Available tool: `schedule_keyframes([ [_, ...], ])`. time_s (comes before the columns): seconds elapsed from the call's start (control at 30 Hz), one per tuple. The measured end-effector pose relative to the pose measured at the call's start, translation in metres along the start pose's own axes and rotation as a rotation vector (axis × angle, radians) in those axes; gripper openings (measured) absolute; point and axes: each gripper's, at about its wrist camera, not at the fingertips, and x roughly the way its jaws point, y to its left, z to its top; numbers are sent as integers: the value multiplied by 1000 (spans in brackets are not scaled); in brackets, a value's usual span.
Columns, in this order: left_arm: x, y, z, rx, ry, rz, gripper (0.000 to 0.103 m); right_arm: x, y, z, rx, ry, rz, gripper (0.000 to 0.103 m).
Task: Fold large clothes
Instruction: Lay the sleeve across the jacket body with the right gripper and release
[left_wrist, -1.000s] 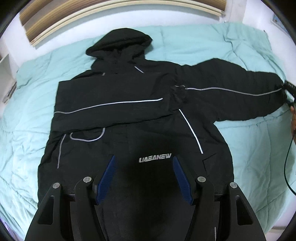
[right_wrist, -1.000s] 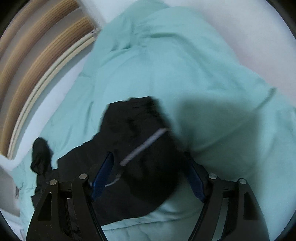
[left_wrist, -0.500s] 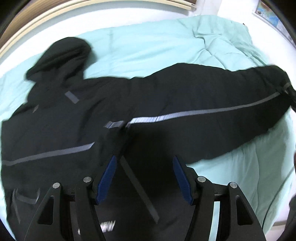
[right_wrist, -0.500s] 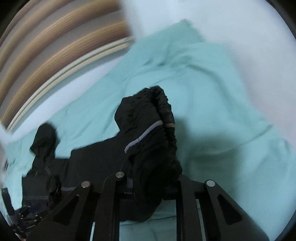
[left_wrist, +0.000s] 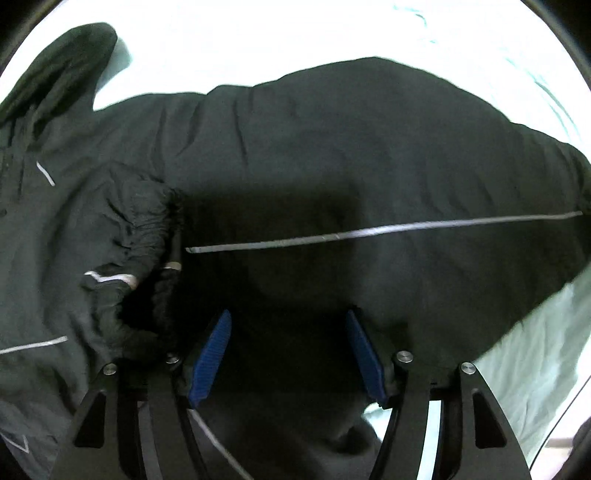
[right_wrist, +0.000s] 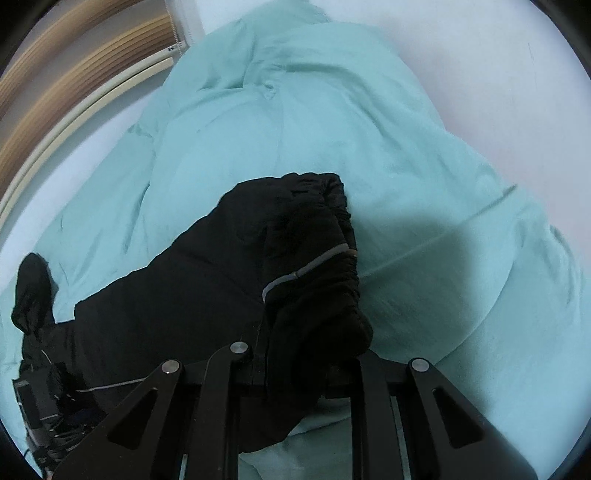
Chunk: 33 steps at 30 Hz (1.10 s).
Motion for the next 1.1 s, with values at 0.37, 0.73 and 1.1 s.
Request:
schedule_keyframes([
  [0.37, -116, 52, -48, -4, -197, -25, 67, -65, 81, -11, -120, -72, 152, 20],
  [0.73, -189, 162, -86, -69, -324, 103, 67, -112, 276, -83, -438, -87, 294, 20],
  [1.1, -230, 276, -132, -222, -375, 209, 67, -127, 466, -171, -741, -79, 373, 20],
])
